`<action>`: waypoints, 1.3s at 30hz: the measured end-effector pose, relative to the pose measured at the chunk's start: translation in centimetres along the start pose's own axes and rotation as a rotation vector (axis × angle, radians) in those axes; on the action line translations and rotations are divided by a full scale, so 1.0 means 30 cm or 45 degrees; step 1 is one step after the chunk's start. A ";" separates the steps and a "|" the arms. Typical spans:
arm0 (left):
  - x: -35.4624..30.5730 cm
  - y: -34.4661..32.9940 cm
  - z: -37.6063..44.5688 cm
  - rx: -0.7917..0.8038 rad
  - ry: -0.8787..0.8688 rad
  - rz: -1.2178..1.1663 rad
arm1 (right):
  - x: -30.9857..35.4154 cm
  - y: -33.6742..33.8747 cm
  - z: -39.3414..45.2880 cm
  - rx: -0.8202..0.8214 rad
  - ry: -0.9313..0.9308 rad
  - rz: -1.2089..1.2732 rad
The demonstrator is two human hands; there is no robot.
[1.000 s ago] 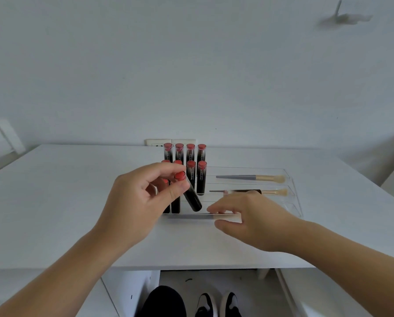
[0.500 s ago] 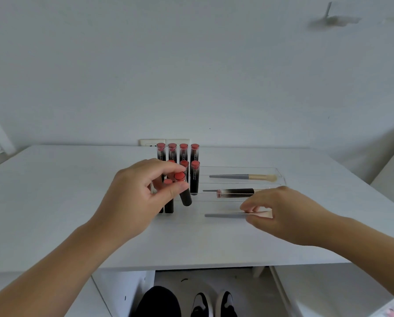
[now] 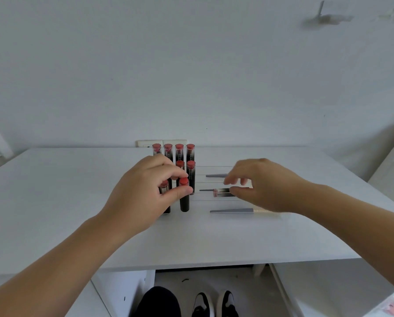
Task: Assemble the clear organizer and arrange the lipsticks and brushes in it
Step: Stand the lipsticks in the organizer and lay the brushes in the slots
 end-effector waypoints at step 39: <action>0.052 -0.013 0.005 0.055 -0.151 0.497 | 0.076 -0.025 0.081 0.353 0.225 -0.709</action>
Point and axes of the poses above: each hand's wrist, its own z-axis towards the middle knuckle, its own y-axis out of the back of the hand, x = y × z, the point moved 3 cm from there along z, towards the middle knuckle, and after that the axes turned 2 degrees about -z, right-handed, at the moved point
